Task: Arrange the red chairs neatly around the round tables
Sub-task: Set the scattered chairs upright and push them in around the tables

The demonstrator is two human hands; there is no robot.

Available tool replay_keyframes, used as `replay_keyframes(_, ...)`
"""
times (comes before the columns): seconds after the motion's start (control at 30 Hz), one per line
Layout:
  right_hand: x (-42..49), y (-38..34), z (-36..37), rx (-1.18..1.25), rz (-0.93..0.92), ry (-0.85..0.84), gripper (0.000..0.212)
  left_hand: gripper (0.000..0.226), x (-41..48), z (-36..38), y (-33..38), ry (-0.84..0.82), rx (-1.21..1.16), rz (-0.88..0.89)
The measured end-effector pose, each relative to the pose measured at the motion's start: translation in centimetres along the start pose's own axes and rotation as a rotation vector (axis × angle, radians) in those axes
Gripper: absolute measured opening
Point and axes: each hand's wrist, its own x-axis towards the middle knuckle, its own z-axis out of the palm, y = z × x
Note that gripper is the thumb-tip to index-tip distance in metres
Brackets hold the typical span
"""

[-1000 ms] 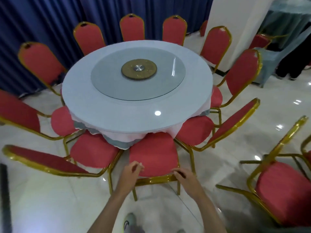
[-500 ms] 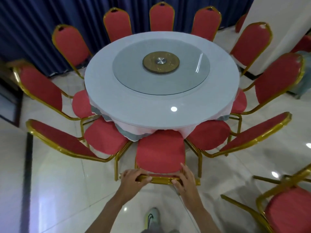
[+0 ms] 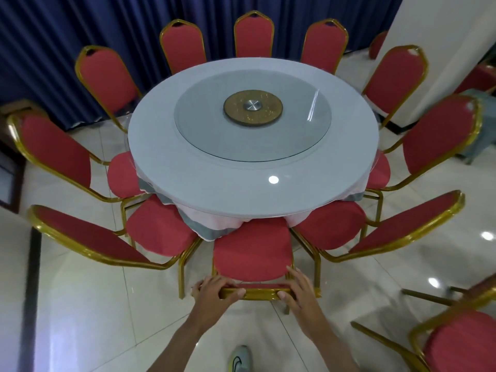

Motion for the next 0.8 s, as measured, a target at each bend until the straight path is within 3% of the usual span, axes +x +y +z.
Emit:
replay_keyframes(0.2,0.2,-1.3,-1.1,0.039,0.076,-0.036,0.054,0.05,0.0,-1.2,0.6,-0.145,-0.051,-0.034)
replay_keyframes(0.3,0.9,-2.1,-2.2,0.091,0.172,-0.094,0.048,0.039,0.5,-2.4,1.8,-0.262,-0.162,-0.046)
replay_keyframes(0.4,1.5,-3.2,-3.8,0.102,0.261,-0.106,0.011,0.031,1.3,-3.0,3.5,-0.247,-0.186,-0.022)
replay_keyframes(0.43,1.6,-3.4,-4.3,0.084,0.262,-0.09,0.008,0.029,1.6,-3.0,3.9,-0.233,-0.177,-0.004)
replay_keyframes(0.8,1.9,-4.8,-10.0,0.139,0.26,0.071,0.011,0.014,5.3,0.5,9.3,-0.177,-0.28,0.113)
